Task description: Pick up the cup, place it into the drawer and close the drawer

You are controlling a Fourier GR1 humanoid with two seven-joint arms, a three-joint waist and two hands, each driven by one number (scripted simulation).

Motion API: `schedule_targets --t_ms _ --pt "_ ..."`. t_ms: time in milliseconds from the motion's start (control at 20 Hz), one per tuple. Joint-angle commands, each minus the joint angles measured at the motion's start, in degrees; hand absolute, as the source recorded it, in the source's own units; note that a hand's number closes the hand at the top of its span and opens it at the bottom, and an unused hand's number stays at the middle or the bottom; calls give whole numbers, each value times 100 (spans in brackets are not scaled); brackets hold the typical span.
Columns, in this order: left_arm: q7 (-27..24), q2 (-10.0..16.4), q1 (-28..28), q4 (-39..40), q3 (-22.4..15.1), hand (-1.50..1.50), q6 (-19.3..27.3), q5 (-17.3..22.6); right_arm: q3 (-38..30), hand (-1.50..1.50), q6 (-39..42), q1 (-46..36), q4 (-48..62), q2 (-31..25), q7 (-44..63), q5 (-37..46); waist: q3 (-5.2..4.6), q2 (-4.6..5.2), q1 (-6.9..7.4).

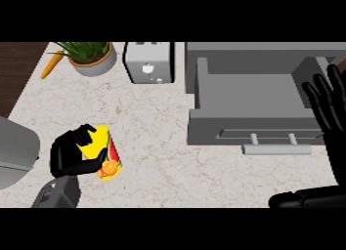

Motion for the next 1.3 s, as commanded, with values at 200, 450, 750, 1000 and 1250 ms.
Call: schedule_targets --t_ms 200,450,750,1000,1250 --pt "927 -256 358 -1967 -703 150 -152 61 -145 -150 -69 -163 10 -62 185 -91 -14 -8 57" --pt "2034 -614 277 -3336 -1124 150 296 184 -50 -150 132 237 42 -21 -69 -78 -12 -9 42" --pt "3232 -629 -51 -4230 -1739 150 1083 575 -134 -150 197 291 186 -44 -285 -20 -17 6 -4" --pt "3828 -599 -886 -4427 -1551 150 1316 460 -184 -150 -75 -374 193 -120 213 8 -19 14 -4" --pt "4337 -633 -1517 -4450 -1950 150 2151 204 38 -150 -102 -165 370 95 -253 313 -18 14 -12"
